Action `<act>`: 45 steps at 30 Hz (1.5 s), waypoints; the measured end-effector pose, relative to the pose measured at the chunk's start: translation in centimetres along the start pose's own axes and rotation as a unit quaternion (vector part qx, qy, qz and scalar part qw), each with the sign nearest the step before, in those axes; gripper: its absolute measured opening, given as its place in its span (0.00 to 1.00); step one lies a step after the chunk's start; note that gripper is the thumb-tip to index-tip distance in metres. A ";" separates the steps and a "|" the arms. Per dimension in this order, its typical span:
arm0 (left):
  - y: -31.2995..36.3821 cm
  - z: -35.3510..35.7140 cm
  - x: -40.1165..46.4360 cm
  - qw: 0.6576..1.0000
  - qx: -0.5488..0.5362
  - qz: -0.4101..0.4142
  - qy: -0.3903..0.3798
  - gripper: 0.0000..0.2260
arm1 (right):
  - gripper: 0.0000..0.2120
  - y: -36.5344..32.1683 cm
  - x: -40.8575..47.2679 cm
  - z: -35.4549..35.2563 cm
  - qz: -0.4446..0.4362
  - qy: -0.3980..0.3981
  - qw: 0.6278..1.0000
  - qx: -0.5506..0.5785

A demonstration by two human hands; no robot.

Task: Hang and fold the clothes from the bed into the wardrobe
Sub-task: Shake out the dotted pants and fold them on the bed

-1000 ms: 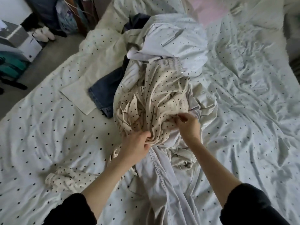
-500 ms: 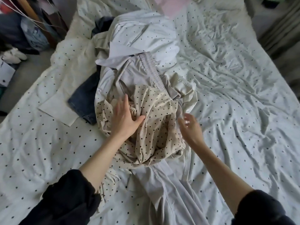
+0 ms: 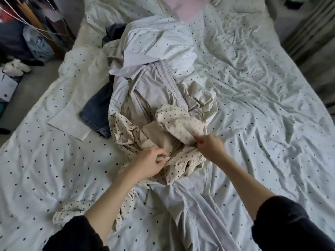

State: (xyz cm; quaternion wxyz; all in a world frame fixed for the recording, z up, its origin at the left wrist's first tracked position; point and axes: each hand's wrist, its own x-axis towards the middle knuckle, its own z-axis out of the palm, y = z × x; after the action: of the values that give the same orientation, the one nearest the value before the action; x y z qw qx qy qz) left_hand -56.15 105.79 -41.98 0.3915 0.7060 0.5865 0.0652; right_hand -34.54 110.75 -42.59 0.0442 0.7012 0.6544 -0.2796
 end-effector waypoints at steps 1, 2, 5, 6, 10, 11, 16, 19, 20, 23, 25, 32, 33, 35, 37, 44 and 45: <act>-0.5 -0.2 -0.2 0.999 0.009 -0.019 -0.030 0.10 | 0.10 1.5 -0.8 0.3 0.044 -0.023 0.999 -0.015; -0.8 -0.3 -0.4 0.999 0.017 -0.030 -0.041 0.09 | 0.10 2.8 -1.8 0.4 0.089 -0.046 0.995 -0.021; -1.4 -0.5 0.0 0.997 0.038 -0.054 0.045 0.09 | 0.12 4.6 -3.5 0.2 0.168 0.004 0.985 0.050; -1.6 -0.6 0.3 0.992 0.045 -0.063 0.102 0.08 | 0.13 4.4 -3.7 0.1 0.165 0.070 0.980 0.092; -2.1 -1.1 2.7 0.979 0.022 -0.100 0.175 0.28 | 0.24 1.3 -2.7 -0.1 0.016 0.190 0.973 0.130; -2.2 -1.1 3.2 0.983 -0.002 -0.123 0.135 0.35 | 0.29 0.2 -2.3 -0.1 -0.024 0.167 0.982 0.088; -1.5 0.5 4.1 0.994 -0.033 -0.107 -0.012 0.51 | 0.20 -3.7 0.3 1.1 -0.104 0.107 0.985 -0.085; -0.9 1.6 2.4 0.991 -0.022 -0.100 0.086 0.38 | 0.11 -2.0 -0.4 1.2 -0.032 0.150 0.987 0.047; -0.8 1.9 1.6 0.991 0.003 -0.071 0.115 0.31 | 0.09 -0.5 -1.0 1.0 0.026 0.150 0.984 0.094; -0.4 3.1 -0.3 0.988 0.101 0.034 0.113 0.18 | 0.12 4.2 -3.4 -0.3 0.208 0.068 0.971 0.092; 0.2 4.1 -1.0 0.987 0.116 0.072 0.088 0.17 | 0.17 5.3 -4.5 -0.7 0.254 0.040 0.963 0.081; 0.5 5.3 -1.8 0.985 0.103 0.117 0.071 0.12 | 0.29 -1.6 -3.0 -0.1 -0.133 0.094 0.982 -0.095; 0.1 5.2 -1.8 0.987 0.104 0.108 0.057 0.11 | 0.29 -2.9 -2.4 0.3 -0.169 0.052 0.975 -0.132; -1.0 4.6 -2.1 0.992 0.087 0.080 0.041 0.11 | 0.25 -4.5 -1.5 1.2 -0.215 -0.013 0.962 -0.169; -2.2 3.4 -2.2 0.996 0.068 0.044 0.047 0.13 | 0.12 -4.8 -1.0 1.1 -0.212 0.012 0.958 -0.194; -5.2 -0.2 -2.3 0.974 -0.106 -0.123 0.157 0.30 | 0.12 1.9 -0.6 -0.4 0.087 0.089 0.983 0.134; -5.2 -0.3 -2.1 0.967 -0.136 -0.158 0.148 0.30 | 0.13 2.4 -0.7 -0.2 0.090 0.072 0.983 0.144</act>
State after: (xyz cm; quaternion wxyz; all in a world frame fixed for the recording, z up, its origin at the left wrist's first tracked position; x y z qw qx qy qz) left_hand -60.95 104.11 -44.26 0.3980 0.5268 0.7277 0.1857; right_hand -32.14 109.91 -42.82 -0.0798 0.7746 0.5426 -0.3148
